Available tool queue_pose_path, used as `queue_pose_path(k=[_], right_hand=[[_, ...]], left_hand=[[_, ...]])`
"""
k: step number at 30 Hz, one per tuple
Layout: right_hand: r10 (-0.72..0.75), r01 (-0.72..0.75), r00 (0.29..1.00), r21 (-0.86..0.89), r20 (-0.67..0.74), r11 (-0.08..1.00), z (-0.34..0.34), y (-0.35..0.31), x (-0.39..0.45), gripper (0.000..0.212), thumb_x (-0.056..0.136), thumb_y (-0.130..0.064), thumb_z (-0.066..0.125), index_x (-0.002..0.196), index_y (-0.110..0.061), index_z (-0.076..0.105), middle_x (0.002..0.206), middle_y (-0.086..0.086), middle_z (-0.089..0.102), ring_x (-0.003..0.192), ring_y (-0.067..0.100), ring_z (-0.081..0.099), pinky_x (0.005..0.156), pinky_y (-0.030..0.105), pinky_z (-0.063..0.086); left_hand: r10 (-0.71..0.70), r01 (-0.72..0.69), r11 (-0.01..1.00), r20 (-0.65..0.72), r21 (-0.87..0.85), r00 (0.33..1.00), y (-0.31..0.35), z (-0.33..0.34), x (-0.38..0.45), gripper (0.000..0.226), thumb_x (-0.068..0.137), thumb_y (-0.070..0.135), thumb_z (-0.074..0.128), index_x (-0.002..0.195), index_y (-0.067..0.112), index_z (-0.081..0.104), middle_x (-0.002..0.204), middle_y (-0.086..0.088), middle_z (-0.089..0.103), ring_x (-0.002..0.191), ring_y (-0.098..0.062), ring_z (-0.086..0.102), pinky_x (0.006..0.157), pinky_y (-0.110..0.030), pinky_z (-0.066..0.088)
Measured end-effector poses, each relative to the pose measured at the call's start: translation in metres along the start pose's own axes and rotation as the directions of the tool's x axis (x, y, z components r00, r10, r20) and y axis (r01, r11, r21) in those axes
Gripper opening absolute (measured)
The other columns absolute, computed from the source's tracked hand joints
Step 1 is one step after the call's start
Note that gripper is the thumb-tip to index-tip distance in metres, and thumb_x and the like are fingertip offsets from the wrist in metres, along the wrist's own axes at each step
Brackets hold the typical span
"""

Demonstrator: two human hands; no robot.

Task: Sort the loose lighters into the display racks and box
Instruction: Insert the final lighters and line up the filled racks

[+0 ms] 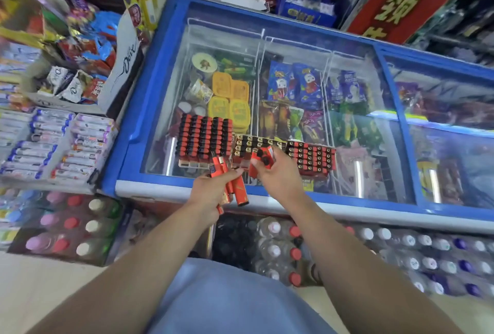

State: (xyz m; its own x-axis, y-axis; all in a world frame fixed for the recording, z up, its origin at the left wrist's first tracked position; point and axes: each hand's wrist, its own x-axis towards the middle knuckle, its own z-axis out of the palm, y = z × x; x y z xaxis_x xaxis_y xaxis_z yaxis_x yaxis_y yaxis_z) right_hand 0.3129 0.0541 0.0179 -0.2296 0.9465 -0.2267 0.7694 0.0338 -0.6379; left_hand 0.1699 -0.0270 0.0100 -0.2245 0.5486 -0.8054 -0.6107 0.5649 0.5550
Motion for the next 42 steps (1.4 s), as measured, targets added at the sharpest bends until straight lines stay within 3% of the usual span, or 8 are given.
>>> queue_pose_path(k=[5,8,11,18,23,27,30,42], right_hand=[[-0.140,0.135,0.990,-0.140,-0.027,0.981,0.007,0.004,0.005,0.023,0.093,-0.038,0.070,0.095,-0.019,0.057,0.085,-0.007,0.054,0.071,0.013,0.054,0.066,0.029,0.041],[-0.158,0.150,0.987,-0.168,-0.039,0.974,0.009,0.002,0.006,0.030,0.095,-0.039,0.069,0.115,-0.017,0.063,0.085,-0.010,0.060,0.078,0.015,0.061,0.073,0.030,0.049],[-0.209,0.195,0.977,-0.203,-0.049,0.960,0.014,0.003,0.005,0.041,0.096,-0.037,0.069,0.134,-0.023,0.058,0.109,-0.001,0.073,0.099,0.019,0.069,0.080,0.030,0.051],[-0.286,0.243,0.952,-0.294,-0.114,0.924,0.031,0.016,0.009,0.037,0.088,-0.018,0.077,0.121,-0.018,0.062,0.118,-0.006,0.061,0.082,0.020,0.068,0.065,0.025,0.045],[-0.247,0.197,0.954,-0.270,-0.167,0.942,0.036,0.016,0.008,0.023,0.091,-0.024,0.075,0.109,-0.016,0.063,0.100,-0.004,0.065,0.079,0.017,0.063,0.062,0.028,0.046],[-0.234,0.192,0.963,-0.276,-0.130,0.942,0.034,0.017,0.008,0.026,0.093,-0.027,0.073,0.116,-0.017,0.065,0.109,-0.003,0.070,0.090,0.018,0.067,0.069,0.025,0.042],[-0.220,0.185,0.970,-0.269,-0.107,0.945,0.028,0.019,0.008,0.028,0.092,-0.022,0.074,0.117,-0.019,0.064,0.107,-0.003,0.073,0.092,0.019,0.069,0.071,0.029,0.051],[-0.330,0.281,0.944,-0.491,-0.012,0.824,0.009,0.014,0.015,0.038,0.085,-0.017,0.077,0.119,-0.021,0.061,0.108,-0.005,0.068,0.094,0.020,0.066,0.068,0.033,0.052]], left_hand=[[-0.001,-0.001,0.997,-0.029,-0.077,1.000,-0.003,-0.006,-0.007,0.033,0.074,0.019,0.090,0.097,0.010,0.068,0.077,-0.007,0.070,0.060,-0.016,0.056,0.059,-0.028,0.046],[-0.011,0.009,0.995,-0.014,-0.099,1.000,-0.002,-0.013,-0.006,0.034,0.073,0.018,0.090,0.098,0.011,0.068,0.072,-0.004,0.073,0.063,-0.017,0.060,0.059,-0.029,0.047],[-0.031,0.031,0.996,-0.006,-0.085,0.999,-0.001,-0.022,-0.005,0.041,0.073,0.021,0.090,0.105,0.010,0.068,0.069,-0.002,0.074,0.064,-0.017,0.061,0.061,-0.030,0.046],[-0.027,0.027,1.000,0.028,-0.009,0.999,0.019,-0.045,0.004,0.040,0.073,0.024,0.091,0.105,0.008,0.072,0.077,-0.004,0.075,0.069,-0.017,0.062,0.060,-0.028,0.047],[-0.026,0.023,0.999,0.071,0.039,0.997,0.030,-0.052,0.004,0.043,0.076,0.022,0.089,0.112,0.005,0.073,0.085,-0.006,0.077,0.072,-0.017,0.064,0.059,-0.026,0.047],[-0.021,0.017,0.999,0.099,0.044,0.995,0.029,-0.048,0.004,0.049,0.077,0.020,0.088,0.118,0.002,0.071,0.085,-0.006,0.076,0.073,-0.017,0.064,0.059,-0.027,0.047],[-0.027,0.022,0.998,0.113,0.052,0.993,0.026,-0.043,0.003,0.050,0.077,0.021,0.088,0.120,0.004,0.070,0.089,-0.007,0.076,0.071,-0.015,0.065,0.057,-0.025,0.049],[-0.029,0.028,1.000,0.104,0.013,0.994,0.014,-0.019,0.002,0.029,0.079,0.019,0.088,0.101,0.011,0.071,0.095,-0.011,0.076,0.072,-0.015,0.064,0.052,-0.022,0.049]])
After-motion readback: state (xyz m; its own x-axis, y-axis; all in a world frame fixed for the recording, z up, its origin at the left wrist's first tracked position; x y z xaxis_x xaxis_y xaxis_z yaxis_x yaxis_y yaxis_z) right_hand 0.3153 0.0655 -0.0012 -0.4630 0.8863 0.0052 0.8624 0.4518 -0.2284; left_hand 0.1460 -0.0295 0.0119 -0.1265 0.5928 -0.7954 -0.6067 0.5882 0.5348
